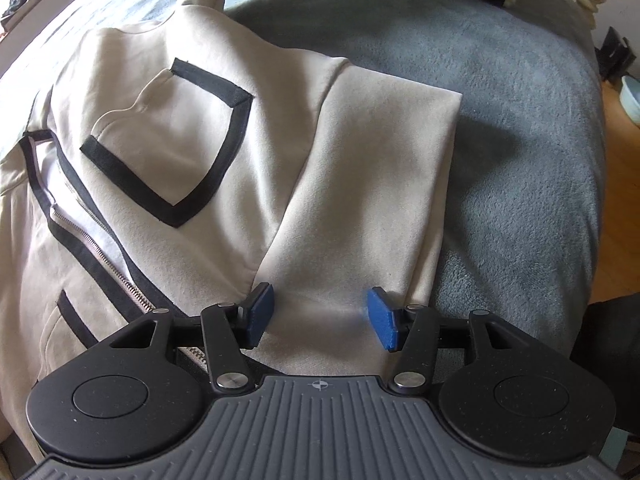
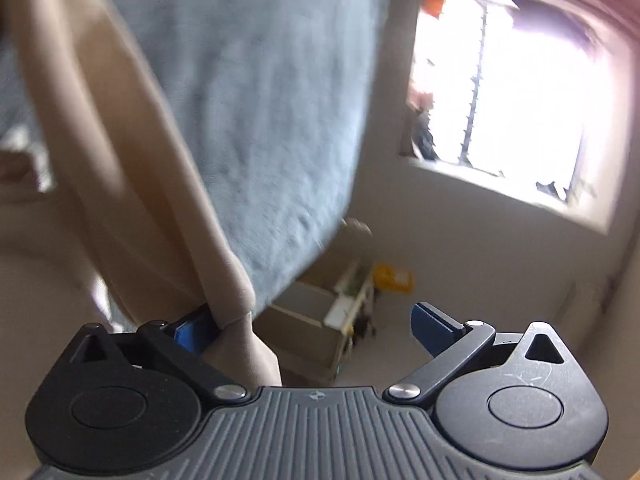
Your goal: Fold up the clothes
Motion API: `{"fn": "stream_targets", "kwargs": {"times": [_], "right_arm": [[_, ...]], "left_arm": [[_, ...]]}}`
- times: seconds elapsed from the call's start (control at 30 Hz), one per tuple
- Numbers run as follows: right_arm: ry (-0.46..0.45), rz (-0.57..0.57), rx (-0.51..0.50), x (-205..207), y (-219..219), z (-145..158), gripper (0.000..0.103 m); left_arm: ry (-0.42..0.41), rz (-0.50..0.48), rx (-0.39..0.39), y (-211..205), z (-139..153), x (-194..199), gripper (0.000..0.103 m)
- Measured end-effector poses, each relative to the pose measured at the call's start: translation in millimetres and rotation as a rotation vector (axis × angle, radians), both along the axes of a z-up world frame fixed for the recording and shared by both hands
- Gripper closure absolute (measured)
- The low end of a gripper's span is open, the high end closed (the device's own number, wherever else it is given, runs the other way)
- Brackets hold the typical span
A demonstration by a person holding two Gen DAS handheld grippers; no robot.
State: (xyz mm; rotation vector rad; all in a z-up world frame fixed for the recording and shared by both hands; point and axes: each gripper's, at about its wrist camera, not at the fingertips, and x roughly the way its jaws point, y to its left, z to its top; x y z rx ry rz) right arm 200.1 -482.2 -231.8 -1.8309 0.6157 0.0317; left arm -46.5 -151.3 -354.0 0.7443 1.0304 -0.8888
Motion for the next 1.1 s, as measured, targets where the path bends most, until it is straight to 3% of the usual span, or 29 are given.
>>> {"fn": "stream_targets", "kwargs": {"times": [0.1, 0.17, 0.27, 0.33, 0.43, 0.5, 0.6, 0.7, 0.73, 0.83, 0.97, 1.1], "right_arm": [[0.162, 0.162, -0.084, -31, 4, -4, 0.0], [0.248, 0.209, -0.034, -54, 16, 8, 0.0], [0.261, 0.157, 0.112, -72, 37, 33, 0.0], [0.244, 0.067, 0.316, -82, 53, 64, 0.0], [0.227, -0.163, 0.775, -91, 73, 112, 0.001], [0.27, -0.292, 1.054, -110, 85, 121, 0.003], [0.44, -0.532, 1.365, -151, 103, 82, 0.009], [0.582, -0.833, 1.511, -188, 118, 8, 0.03], [0.591, -0.914, 1.534, -196, 119, -18, 0.038], [0.52, -1.096, 1.615, -214, 116, -69, 0.041], [0.463, -1.202, 1.753, -221, 108, -92, 0.045], [0.442, -1.228, 1.801, -221, 108, -102, 0.052]], "left_arm": [[0.003, -0.005, -0.004, 2, 0, 0, 0.05], [0.001, -0.006, -0.005, 3, 0, 0, 0.05], [0.002, -0.001, -0.011, 3, -1, 0, 0.05], [0.001, 0.0, -0.018, 2, -1, 1, 0.05], [-0.008, 0.0, -0.029, 4, 0, -1, 0.05], [-0.017, 0.0, -0.041, 6, 4, -3, 0.05], [-0.034, -0.007, -0.063, 11, 11, -8, 0.05], [-0.051, -0.015, -0.078, 13, 17, -14, 0.05], [-0.053, -0.017, -0.078, 12, 17, -16, 0.05], [-0.043, -0.031, -0.088, 9, 18, -22, 0.05], [-0.064, -0.095, -0.048, 6, 12, -36, 0.052], [-0.101, -0.12, 0.0, 6, 4, -42, 0.064]]}}
